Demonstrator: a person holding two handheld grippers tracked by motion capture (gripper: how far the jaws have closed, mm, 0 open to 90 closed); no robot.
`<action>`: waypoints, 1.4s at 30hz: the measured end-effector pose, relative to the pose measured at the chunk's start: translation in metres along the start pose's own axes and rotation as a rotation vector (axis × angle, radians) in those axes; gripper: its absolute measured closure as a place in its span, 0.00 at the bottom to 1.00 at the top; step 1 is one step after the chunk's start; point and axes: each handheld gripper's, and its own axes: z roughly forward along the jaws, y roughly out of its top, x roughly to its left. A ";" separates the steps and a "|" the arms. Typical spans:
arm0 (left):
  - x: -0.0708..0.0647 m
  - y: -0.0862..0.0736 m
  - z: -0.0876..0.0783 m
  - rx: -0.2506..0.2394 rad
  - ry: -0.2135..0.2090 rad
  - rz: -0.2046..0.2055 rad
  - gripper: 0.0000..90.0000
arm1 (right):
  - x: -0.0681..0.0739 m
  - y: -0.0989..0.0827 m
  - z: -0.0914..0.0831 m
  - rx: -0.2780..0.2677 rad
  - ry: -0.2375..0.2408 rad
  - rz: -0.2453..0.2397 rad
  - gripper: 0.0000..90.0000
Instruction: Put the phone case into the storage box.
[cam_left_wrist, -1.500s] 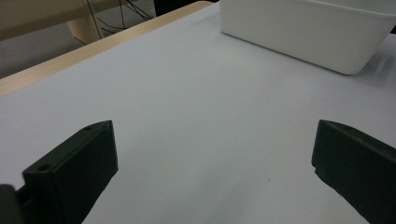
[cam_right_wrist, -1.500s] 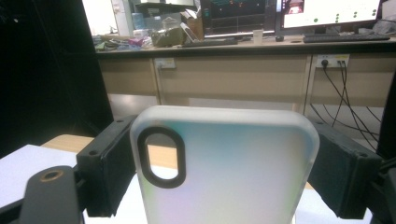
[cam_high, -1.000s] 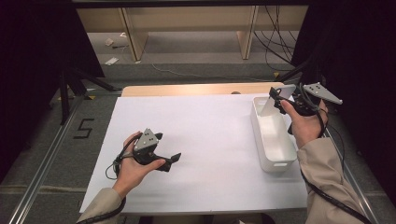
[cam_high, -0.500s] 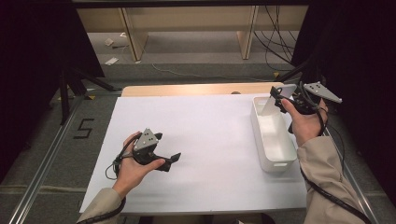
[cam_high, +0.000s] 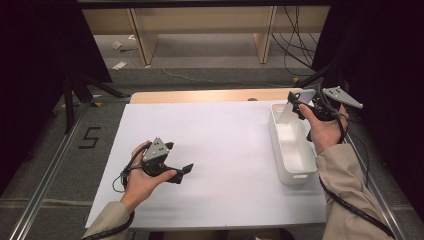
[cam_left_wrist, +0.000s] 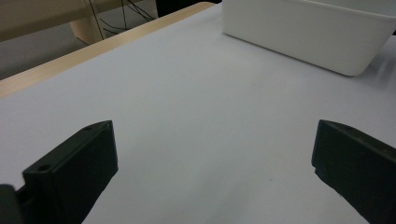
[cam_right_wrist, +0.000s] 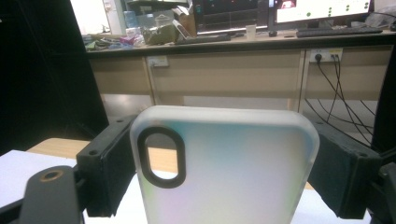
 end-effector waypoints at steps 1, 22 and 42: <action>0.000 0.000 0.000 0.000 0.000 0.000 0.00 | 0.000 0.000 0.000 -0.001 0.000 0.001 0.20; 0.001 0.000 -0.001 0.000 0.010 -0.002 0.00 | -0.001 0.000 0.012 0.004 -0.012 -0.007 0.20; 0.001 0.000 0.000 0.004 0.009 -0.002 0.00 | -0.005 -0.002 0.021 0.006 -0.029 -0.014 0.20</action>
